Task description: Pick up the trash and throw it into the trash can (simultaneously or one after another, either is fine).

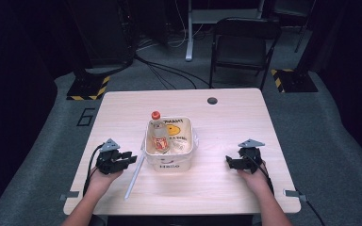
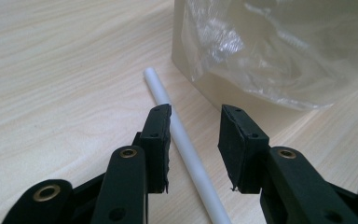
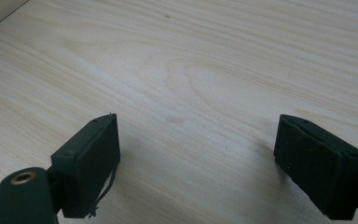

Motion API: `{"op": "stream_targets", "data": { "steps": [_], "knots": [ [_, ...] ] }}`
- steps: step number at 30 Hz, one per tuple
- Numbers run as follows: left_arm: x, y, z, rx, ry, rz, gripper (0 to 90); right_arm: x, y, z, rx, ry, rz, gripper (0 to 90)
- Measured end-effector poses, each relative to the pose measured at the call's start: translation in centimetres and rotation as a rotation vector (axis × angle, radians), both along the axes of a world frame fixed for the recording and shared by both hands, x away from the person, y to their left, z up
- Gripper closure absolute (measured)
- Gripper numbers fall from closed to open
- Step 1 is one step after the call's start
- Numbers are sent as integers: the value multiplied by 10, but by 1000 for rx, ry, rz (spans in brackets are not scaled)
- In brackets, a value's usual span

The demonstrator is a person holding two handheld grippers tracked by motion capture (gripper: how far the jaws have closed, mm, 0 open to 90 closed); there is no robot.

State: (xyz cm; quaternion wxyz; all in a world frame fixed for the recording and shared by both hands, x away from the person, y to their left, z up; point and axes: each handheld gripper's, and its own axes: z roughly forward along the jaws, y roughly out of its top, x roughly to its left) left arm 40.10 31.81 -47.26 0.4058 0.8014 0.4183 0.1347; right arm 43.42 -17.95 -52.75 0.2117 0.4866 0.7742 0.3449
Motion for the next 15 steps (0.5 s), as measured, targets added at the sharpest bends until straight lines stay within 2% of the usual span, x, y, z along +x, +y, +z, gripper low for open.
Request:
{"op": "stream_targets", "data": {
  "steps": [10,15],
  "knots": [
    [0,-2,-17,-3,49,35,651,0,0,0,0,0,0,135],
    [2,-3,-23,9,69,55,650,0,0,0,0,0,1,135]
  ]
}}
